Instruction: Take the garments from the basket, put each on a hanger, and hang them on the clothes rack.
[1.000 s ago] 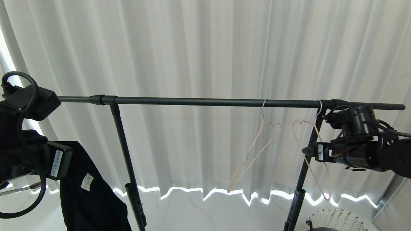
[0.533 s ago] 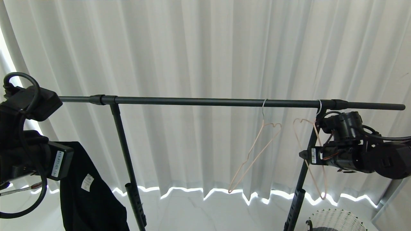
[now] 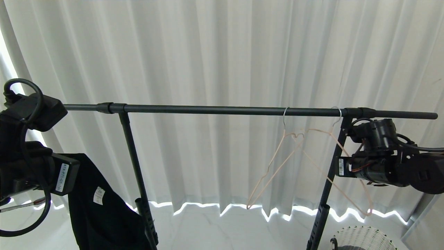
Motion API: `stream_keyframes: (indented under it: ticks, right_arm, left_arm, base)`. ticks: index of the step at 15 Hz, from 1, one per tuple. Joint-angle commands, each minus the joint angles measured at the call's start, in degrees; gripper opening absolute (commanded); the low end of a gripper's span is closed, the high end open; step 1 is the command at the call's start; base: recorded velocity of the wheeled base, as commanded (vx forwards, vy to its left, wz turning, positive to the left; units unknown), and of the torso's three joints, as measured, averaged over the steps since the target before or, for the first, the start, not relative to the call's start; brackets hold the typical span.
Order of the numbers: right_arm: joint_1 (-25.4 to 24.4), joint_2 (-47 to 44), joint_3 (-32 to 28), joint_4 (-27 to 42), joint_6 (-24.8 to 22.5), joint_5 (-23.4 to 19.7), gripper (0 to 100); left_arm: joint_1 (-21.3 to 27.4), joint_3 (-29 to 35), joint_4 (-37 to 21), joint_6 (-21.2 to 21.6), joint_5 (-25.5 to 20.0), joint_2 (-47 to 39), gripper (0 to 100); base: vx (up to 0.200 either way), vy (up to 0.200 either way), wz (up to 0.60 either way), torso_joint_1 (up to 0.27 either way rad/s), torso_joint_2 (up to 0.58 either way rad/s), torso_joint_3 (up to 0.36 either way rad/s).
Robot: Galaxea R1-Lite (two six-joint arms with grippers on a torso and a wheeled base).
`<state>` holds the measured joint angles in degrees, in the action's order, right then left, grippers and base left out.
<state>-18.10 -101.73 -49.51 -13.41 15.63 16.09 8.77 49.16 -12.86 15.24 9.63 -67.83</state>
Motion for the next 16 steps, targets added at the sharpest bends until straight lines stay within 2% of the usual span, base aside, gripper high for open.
stream_keyframes:
  ticks: [1,7,16]
  right_arm:
    - [0.0,2.4,0.1,0.0,-0.1,0.0,0]
    - [-0.3,7.9,0.6,0.0,-0.4,0.0,0]
    - [-2.4,14.2,8.7,-0.3,-2.4,1.2,0]
  left_arm:
    - [0.0,0.0,0.0,0.0,0.0,0.0,0]
    - [-0.1,0.0,0.0,-0.1,0.0,0.2,0]
    - [-0.2,0.0,0.0,-0.3,0.0,0.9,0]
  base:
    - [0.000,0.000,0.00,0.000,0.00,0.000]
    - [0.000,0.000,0.00,0.000,0.00,0.000]
    - [0.000,0.000,0.00,0.000,0.00,0.000]
